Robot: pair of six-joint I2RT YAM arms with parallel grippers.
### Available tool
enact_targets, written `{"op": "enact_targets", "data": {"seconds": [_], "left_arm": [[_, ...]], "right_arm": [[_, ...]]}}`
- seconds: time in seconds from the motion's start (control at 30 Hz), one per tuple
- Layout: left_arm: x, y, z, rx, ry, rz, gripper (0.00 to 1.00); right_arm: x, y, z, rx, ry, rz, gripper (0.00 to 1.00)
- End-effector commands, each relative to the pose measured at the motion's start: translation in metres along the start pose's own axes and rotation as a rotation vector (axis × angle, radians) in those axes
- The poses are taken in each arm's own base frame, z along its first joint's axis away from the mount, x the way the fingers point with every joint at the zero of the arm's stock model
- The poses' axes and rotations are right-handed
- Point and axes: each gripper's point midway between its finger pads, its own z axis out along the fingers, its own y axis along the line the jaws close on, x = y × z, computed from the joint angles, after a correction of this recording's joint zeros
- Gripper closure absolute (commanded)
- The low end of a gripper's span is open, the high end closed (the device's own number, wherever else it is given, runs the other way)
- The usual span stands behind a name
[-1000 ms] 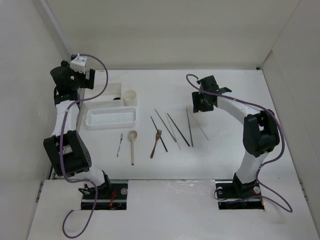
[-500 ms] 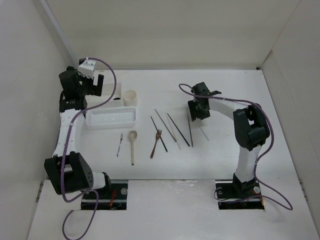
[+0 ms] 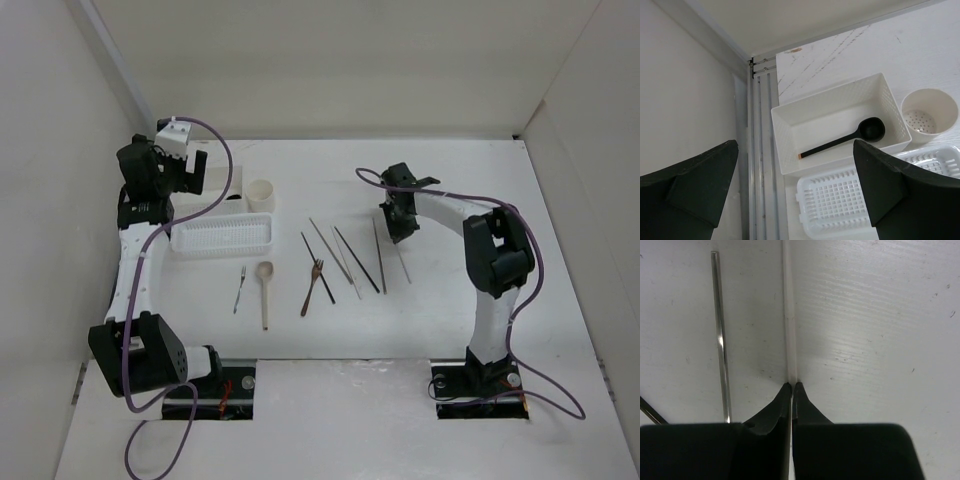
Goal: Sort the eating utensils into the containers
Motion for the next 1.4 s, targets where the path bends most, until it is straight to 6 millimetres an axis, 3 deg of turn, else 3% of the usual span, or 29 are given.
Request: {"op": "enact_targets", "data": {"seconds": [0.0, 0.13, 0.27, 0.3, 0.43, 0.5, 0.53, 0.57, 0.6, 0.63, 0.67, 0.7, 0.77, 0.8, 0.83, 0.87, 0.93, 1.1, 1.23, 1.27, 1.37], "left_arm": [[-0.026, 0.003, -0.014, -0.003, -0.078, 0.016, 0.01], [-0.026, -0.035, -0.017, 0.172, -0.067, 0.073, 0.01], [-0.021, -0.086, -0.028, 0.408, -0.049, 0.142, 0.01], [-0.015, -0.102, -0.034, 0.471, -0.025, 0.143, 0.01], [-0.028, -0.144, -0.051, 0.707, -0.077, 0.096, 0.01], [-0.041, -0.154, -0.058, 0.772, -0.095, 0.009, 0.05], [-0.052, -0.161, -0.061, 0.814, -0.127, -0.009, 0.07], [-0.066, -0.171, -0.073, 0.901, -0.178, -0.034, 0.10], [-0.081, -0.182, -0.081, 0.982, -0.220, -0.086, 0.16], [-0.079, -0.184, -0.080, 0.992, -0.182, -0.148, 0.19], [-0.098, -0.191, -0.087, 1.043, -0.252, -0.144, 0.20], [-0.103, -0.197, -0.089, 1.072, -0.258, -0.169, 0.20], [-0.111, -0.216, -0.093, 1.150, -0.254, -0.191, 0.11], [-0.119, -0.221, -0.094, 1.158, -0.266, -0.177, 0.08], [-0.122, -0.226, -0.092, 1.157, -0.267, -0.171, 0.07], [-0.123, -0.234, -0.089, 1.167, -0.258, -0.169, 0.06], [-0.132, -0.232, -0.081, 1.124, -0.272, -0.166, 0.00], [-0.148, -0.227, -0.067, 1.082, -0.308, -0.200, 0.00], [-0.164, -0.229, -0.077, 1.146, -0.362, -0.221, 0.08], [-0.162, -0.233, -0.081, 1.180, -0.358, -0.226, 0.11], [-0.165, -0.234, -0.086, 1.209, -0.365, -0.253, 0.33]], "right_arm": [[0.021, -0.003, 0.009, 0.036, 0.084, 0.003, 1.00], [0.000, -0.006, -0.014, 0.029, -0.036, 0.032, 1.00], [-0.034, -0.010, -0.058, 0.030, -0.226, 0.054, 1.00], [-0.041, -0.011, -0.075, 0.022, -0.272, 0.059, 1.00], [-0.080, -0.005, -0.130, -0.038, -0.467, 0.086, 1.00], [-0.105, 0.004, -0.171, -0.109, -0.602, 0.100, 1.00], [-0.125, 0.011, -0.192, -0.157, -0.696, 0.117, 1.00], [-0.133, 0.030, -0.209, -0.233, -0.749, 0.099, 1.00], [-0.154, 0.042, -0.243, -0.308, -0.879, 0.108, 1.00], [-0.151, 0.056, -0.246, -0.354, -0.870, 0.093, 1.00], [-0.164, 0.082, -0.278, -0.453, -0.984, 0.052, 1.00], [-0.171, 0.095, -0.301, -0.503, -1.047, 0.039, 1.00], [-0.186, 0.122, -0.330, -0.591, -1.137, 0.003, 1.00], [-0.189, 0.143, -0.359, -0.670, -1.179, -0.034, 1.00], [-0.191, 0.155, -0.369, -0.710, -1.194, -0.061, 1.00], [-0.194, 0.168, -0.365, -0.747, -1.173, -0.072, 1.00], [-0.193, 0.190, -0.390, -0.851, -1.199, -0.128, 1.00], [-0.184, 0.217, -0.400, -0.987, -1.163, -0.179, 1.00], [-0.178, 0.226, -0.402, -1.011, -1.160, -0.185, 1.00], [-0.179, 0.228, -0.393, -1.013, -1.143, -0.176, 1.00], [-0.177, 0.233, -0.395, -1.030, -1.144, -0.174, 1.00]]}}
